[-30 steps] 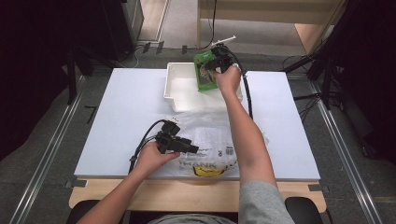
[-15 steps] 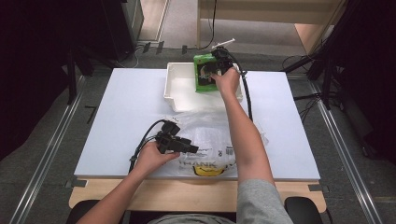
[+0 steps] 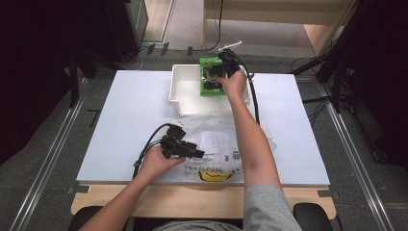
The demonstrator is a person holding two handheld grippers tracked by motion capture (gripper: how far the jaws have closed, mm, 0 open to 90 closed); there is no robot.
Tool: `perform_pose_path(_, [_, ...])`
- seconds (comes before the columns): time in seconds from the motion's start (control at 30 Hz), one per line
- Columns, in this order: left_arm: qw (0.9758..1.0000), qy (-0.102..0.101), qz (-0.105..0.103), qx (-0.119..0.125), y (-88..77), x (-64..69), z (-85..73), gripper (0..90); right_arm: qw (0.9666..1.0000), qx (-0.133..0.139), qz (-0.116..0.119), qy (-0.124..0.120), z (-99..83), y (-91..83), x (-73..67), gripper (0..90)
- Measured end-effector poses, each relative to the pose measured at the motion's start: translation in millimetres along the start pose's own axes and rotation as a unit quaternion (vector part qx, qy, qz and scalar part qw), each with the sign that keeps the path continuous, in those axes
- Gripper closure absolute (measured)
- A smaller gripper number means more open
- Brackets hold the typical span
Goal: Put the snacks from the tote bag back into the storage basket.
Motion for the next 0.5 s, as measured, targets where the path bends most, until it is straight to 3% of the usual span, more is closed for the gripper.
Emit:
perform_pose_path(0.27, [1.0000,0.001,0.001,-0.003,0.2,-0.5,-0.5,42.3,0.9999,-0.010,0.011,-0.006,-4.4,6.7,-5.4,36.2])
perform_pose_path(0.5, [1.0000,0.000,0.002,-0.003,0.6,-0.6,-0.7,42.3,0.9998,-0.017,0.013,0.003,-6.8,11.3,-6.6,33.6])
Point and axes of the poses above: each handheld gripper's, and its own axes: y roughly forward along the jaws, z roughly out of its top, x roughly to its right, the point moved 9 cm from there along y, roughly forward along the jaws, and after that the axes turned 13 degrees about -z, right-handed, at the moved point
